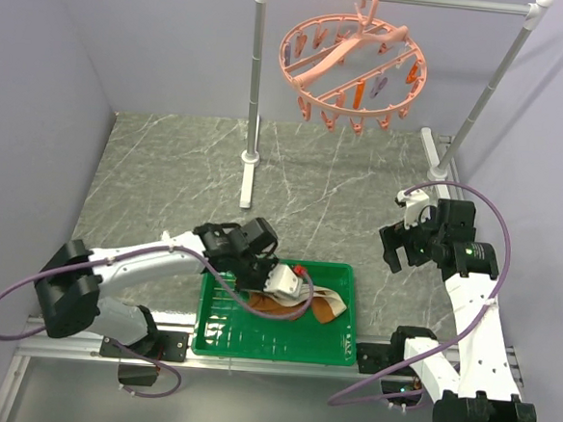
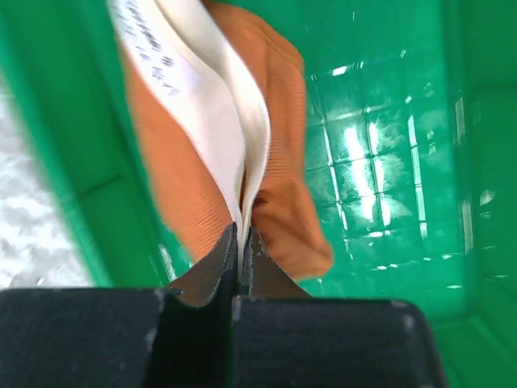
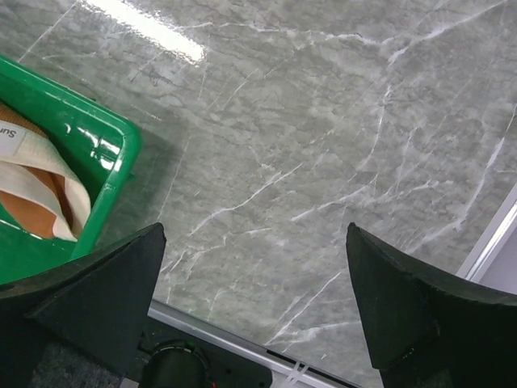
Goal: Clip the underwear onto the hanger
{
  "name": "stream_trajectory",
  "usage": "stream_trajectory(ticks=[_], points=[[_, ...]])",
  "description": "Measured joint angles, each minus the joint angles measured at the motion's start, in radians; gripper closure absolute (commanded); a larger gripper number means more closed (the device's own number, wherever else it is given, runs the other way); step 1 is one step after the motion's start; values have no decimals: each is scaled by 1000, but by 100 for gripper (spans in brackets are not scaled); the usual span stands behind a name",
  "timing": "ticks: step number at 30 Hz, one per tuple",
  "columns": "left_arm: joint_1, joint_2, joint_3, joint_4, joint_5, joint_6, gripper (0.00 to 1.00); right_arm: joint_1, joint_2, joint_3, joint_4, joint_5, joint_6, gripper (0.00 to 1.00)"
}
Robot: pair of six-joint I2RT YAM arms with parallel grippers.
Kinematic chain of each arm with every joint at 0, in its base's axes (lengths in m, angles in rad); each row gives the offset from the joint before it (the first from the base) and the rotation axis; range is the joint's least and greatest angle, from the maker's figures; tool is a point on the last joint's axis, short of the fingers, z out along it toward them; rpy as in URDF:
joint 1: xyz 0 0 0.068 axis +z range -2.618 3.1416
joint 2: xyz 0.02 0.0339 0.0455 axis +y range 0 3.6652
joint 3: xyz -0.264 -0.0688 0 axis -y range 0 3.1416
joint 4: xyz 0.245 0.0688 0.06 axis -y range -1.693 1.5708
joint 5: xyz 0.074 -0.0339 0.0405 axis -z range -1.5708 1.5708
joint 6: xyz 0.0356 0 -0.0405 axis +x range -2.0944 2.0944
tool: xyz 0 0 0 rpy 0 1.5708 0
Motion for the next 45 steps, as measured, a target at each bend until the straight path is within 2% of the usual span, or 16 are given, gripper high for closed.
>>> stream_trajectory(ticks=[3, 6, 9, 13, 16, 22, 26, 29, 33, 38, 40, 45], points=[[62, -55, 55, -50, 39, -45, 100, 0, -1, 0, 0, 1, 0, 0], [200, -88, 188, -114, 97, -91, 100, 0, -1, 0, 0, -3, 0, 0], [357, -62, 409, -211, 162, -127, 100, 0, 1, 3, -1, -13, 1, 0], [536, 58, 745, -401, 297, -166, 100, 0, 26, 35, -3, -28, 2, 0], [663, 155, 913, -518, 412, -203, 100, 0, 45, 60, -3, -40, 5, 0], [899, 203, 952, -649, 540, -320, 100, 0, 60, 73, 0, -57, 13, 0], [1005, 161, 947, -613, 523, -471, 100, 0, 74, 73, 0, -62, 20, 0], [1072, 83, 904, -527, 445, -588, 100, 0, 85, 73, 1, -70, 24, 0], [1080, -28, 857, -439, 249, -771, 100, 0, 102, 73, 5, -78, 26, 0], [1044, -82, 813, -336, 7, -958, 100, 0, 122, 73, 12, -84, 29, 1], [988, -98, 756, -294, -79, -1007, 100, 0, 131, 74, 12, -93, 32, 1], [728, -95, 639, -208, -234, -1147, 100, 0, 150, 92, 10, -127, 48, 1]])
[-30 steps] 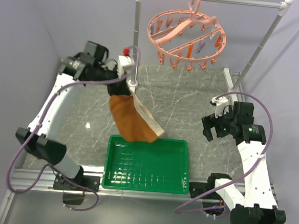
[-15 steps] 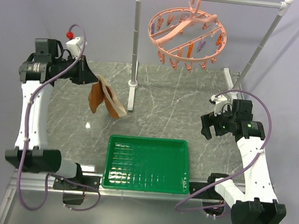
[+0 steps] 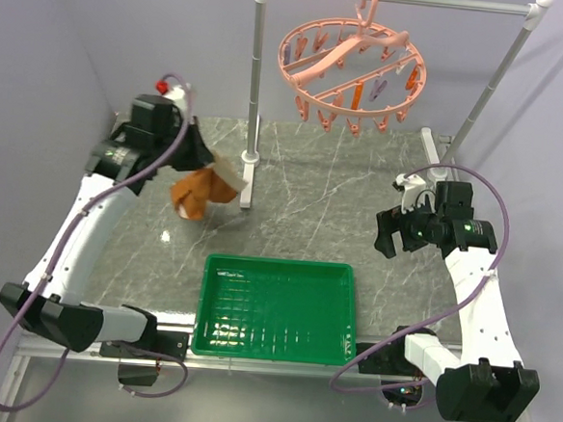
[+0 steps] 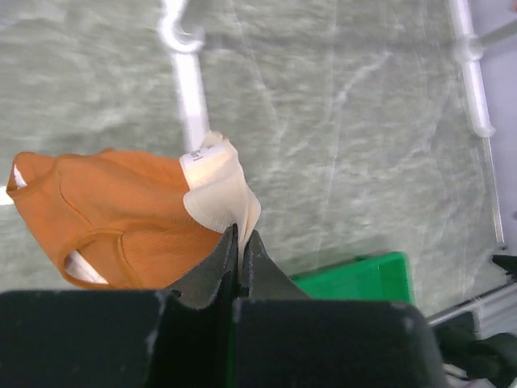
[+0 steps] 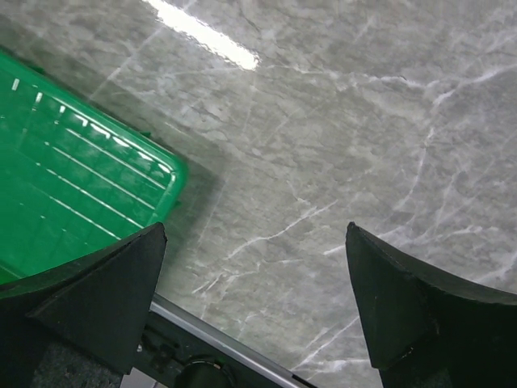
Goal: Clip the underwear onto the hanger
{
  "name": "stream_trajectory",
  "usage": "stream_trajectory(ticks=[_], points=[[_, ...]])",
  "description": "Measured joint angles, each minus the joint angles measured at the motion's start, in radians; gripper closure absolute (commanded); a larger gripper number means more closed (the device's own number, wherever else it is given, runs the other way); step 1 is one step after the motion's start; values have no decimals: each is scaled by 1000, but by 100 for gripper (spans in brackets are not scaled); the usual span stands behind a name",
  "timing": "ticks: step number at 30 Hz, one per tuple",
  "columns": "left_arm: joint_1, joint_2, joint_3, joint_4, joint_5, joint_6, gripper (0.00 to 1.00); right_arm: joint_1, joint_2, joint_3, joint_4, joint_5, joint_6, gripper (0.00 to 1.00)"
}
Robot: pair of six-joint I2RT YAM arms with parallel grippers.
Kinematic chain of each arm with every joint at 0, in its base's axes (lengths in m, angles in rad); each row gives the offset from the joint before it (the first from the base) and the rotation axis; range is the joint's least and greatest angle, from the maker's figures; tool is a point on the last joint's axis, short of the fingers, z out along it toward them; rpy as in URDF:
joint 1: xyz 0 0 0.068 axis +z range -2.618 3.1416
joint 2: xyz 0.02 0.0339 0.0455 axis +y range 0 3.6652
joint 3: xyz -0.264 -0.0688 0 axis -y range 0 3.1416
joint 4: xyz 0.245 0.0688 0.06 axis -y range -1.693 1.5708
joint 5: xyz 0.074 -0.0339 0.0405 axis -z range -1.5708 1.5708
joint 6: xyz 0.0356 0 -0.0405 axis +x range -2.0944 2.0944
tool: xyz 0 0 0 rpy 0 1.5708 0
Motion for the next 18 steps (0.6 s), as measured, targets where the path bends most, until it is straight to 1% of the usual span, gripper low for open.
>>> stream_trajectory(ticks=[3, 6, 11, 16, 18], points=[[-120, 24, -22, 61, -62, -82, 100, 0, 3, 14, -2, -24, 10, 2], [-244, 80, -31, 145, -115, -168, 100, 0, 5, 29, -8, -43, 18, 2], [-406, 235, -31, 263, -168, -242, 100, 0, 21, 64, -21, -64, 32, 5], [-524, 430, -12, 349, -157, -283, 100, 0, 55, 80, -39, -69, 44, 9], [-556, 493, -9, 400, -109, -287, 100, -4, 72, 86, -55, -68, 49, 10]])
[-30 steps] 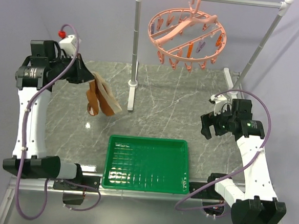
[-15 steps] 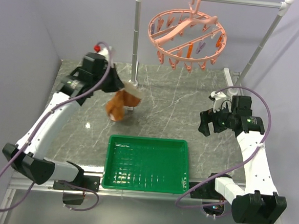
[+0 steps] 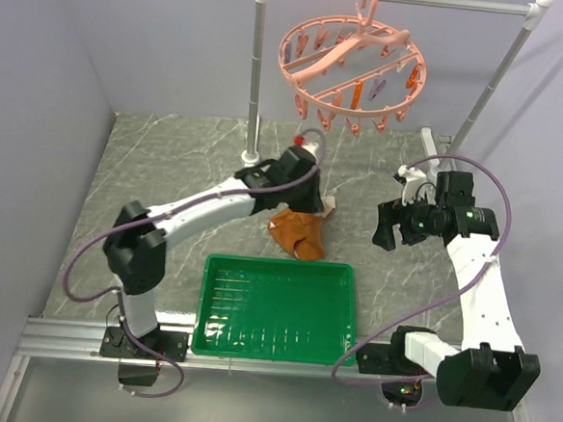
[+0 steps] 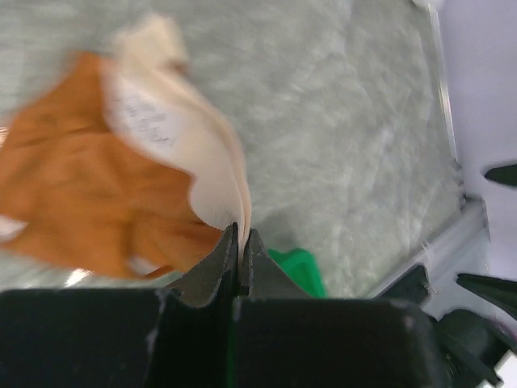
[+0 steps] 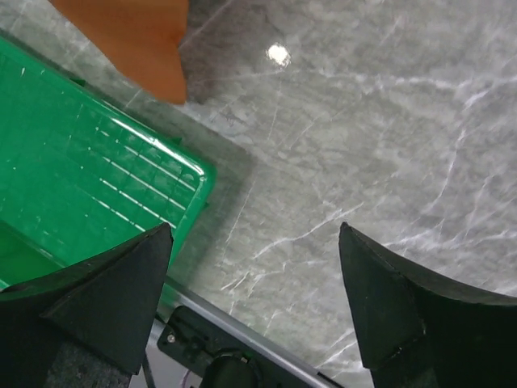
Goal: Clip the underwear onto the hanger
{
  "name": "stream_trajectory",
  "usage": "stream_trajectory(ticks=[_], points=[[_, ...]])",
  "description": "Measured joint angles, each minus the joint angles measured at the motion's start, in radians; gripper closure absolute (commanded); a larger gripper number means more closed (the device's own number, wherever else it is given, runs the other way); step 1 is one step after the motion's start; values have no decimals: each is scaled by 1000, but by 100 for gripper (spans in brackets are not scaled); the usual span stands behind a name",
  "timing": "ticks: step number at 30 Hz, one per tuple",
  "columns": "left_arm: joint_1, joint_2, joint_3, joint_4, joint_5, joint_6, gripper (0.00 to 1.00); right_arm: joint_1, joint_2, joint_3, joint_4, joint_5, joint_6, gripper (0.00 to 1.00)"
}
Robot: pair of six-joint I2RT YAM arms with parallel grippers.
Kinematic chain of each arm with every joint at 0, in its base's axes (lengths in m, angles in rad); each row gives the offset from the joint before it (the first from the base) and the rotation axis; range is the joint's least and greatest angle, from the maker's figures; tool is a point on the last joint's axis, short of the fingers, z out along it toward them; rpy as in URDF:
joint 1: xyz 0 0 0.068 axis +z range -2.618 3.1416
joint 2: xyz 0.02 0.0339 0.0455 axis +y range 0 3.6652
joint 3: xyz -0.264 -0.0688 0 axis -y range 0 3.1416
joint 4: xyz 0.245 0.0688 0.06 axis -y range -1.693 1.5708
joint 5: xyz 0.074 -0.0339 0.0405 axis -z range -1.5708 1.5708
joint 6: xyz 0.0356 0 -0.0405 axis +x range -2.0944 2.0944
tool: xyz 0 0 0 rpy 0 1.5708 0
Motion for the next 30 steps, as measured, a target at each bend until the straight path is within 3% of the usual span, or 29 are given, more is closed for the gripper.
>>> stream_trajectory(ticks=[4, 6, 8, 9, 13, 15, 18, 23, 27, 30], points=[[-44, 89, 0, 141, 139, 6, 98, -59, 50, 24, -35, 2, 13, 16], [-63, 126, 1, 218, 212, 25, 86, -123, 95, 43, -61, -13, 13, 19], [-76, 173, 29, 244, 274, 67, 63, -204, 154, 62, -90, -35, 7, 21], [-80, 208, 55, 251, 315, 109, 57, -234, 179, 69, -103, -48, 5, 22], [-88, 301, 135, 194, 400, 262, 43, -313, 268, 81, -154, -86, -20, 23], [-73, 299, 112, 176, 431, 317, 16, -317, 289, 81, -172, -98, -26, 23], [-20, 247, 8, 192, 468, 354, 16, -317, 303, 81, -183, -119, -27, 25], [93, 137, -123, 191, 455, 395, 26, -315, 349, 67, -162, -124, -8, 30], [110, 119, -108, 182, 372, 449, 36, -299, 393, 30, -140, -105, 16, 32], [107, 190, -2, 134, 308, 482, 40, -263, 410, 7, -122, -72, 35, 32]])
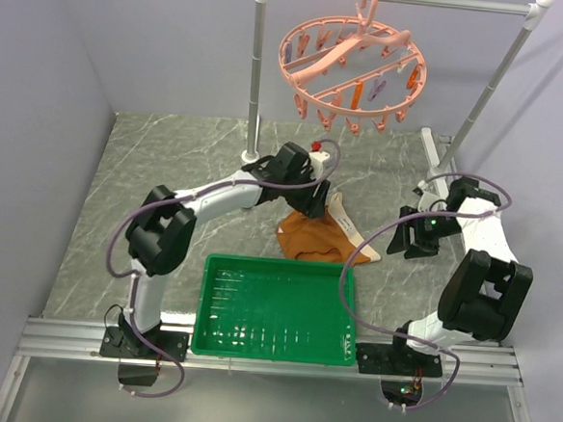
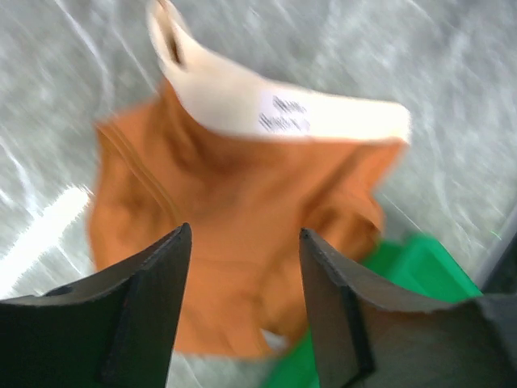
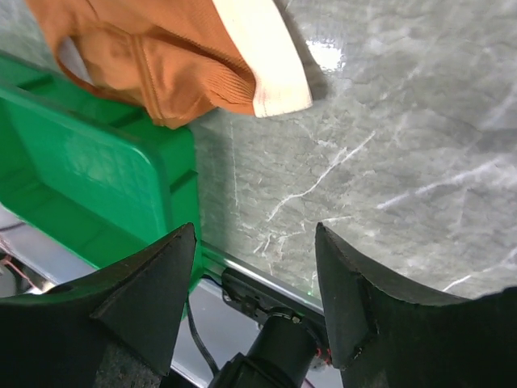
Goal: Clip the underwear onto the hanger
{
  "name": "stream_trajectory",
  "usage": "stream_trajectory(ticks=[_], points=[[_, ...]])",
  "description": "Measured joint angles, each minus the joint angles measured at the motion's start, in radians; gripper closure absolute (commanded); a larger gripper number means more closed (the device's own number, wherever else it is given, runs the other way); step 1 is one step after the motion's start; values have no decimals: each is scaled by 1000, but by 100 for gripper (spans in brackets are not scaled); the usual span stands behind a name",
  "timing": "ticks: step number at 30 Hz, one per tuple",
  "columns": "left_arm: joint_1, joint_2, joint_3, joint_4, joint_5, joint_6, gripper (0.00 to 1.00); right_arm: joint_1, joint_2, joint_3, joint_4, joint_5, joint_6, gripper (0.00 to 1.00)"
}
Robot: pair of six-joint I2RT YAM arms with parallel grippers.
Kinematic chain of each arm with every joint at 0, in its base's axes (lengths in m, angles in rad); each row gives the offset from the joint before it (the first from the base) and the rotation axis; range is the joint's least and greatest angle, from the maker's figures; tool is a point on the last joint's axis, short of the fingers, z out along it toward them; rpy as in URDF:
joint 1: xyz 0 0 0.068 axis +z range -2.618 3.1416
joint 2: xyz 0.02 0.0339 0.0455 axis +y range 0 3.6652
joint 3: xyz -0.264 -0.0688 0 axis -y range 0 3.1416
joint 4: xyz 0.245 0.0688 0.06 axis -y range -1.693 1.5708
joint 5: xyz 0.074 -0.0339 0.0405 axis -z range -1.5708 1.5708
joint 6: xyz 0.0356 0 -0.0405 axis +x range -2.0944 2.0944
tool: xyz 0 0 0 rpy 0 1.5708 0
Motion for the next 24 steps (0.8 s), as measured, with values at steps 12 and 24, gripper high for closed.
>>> stream_trajectory(ticks=[12, 24], points=[[54, 225, 148, -24, -77, 17, 41, 148, 203, -11, 87, 83, 70, 34], [65, 267, 161, -35, -71, -39, 100, 244, 356, -14, 143, 120, 136, 73]])
